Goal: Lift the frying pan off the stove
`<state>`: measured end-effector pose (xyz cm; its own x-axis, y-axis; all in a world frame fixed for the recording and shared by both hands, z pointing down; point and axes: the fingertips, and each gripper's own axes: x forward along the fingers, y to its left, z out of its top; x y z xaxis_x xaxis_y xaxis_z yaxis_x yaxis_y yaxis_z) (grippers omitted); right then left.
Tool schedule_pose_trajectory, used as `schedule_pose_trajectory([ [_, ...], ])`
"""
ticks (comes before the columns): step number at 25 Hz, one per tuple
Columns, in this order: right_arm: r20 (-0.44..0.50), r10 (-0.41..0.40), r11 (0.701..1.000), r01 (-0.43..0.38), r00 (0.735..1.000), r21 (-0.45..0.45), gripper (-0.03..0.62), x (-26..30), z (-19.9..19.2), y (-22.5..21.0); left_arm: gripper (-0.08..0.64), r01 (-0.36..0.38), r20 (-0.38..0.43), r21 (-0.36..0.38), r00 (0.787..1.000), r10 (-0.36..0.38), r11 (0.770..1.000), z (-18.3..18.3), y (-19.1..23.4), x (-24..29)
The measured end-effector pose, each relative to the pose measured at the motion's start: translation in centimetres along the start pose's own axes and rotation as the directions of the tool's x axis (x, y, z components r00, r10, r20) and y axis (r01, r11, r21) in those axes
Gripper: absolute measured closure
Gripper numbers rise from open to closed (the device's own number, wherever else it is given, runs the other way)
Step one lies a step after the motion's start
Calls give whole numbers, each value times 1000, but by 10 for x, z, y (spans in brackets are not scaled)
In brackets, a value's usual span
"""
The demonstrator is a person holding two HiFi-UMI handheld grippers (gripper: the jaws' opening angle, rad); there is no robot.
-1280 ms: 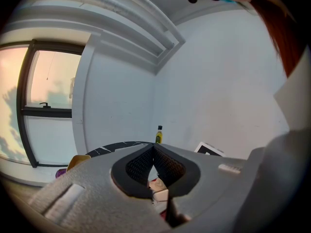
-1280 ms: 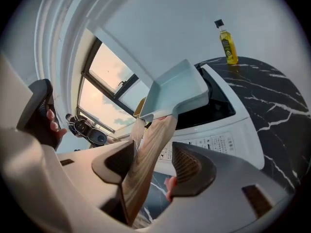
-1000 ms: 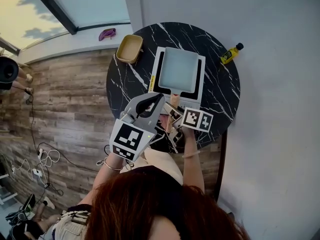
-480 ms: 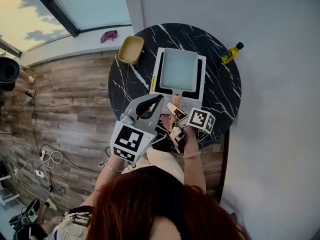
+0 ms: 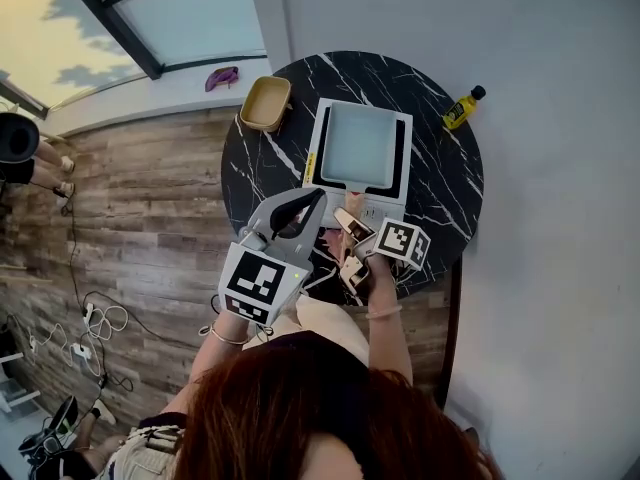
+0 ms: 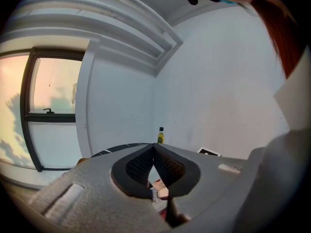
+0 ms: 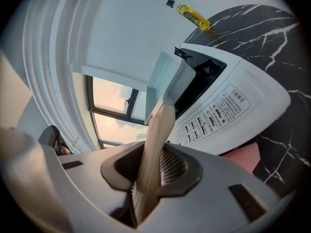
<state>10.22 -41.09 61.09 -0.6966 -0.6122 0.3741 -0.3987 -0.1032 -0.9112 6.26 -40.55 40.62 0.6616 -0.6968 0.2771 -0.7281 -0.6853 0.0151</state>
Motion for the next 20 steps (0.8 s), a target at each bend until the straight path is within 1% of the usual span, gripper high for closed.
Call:
schedule_pose_trajectory([
  [12, 6, 8, 1000, -8, 1000, -25, 497, -13, -11, 10, 548, -3, 28, 12, 1000, 3, 1000, 5, -8, -18],
  [20, 23, 22, 999, -21, 999, -43, 494, -29, -21, 26, 549, -1, 49, 21, 999, 0, 1000, 10, -17, -33],
])
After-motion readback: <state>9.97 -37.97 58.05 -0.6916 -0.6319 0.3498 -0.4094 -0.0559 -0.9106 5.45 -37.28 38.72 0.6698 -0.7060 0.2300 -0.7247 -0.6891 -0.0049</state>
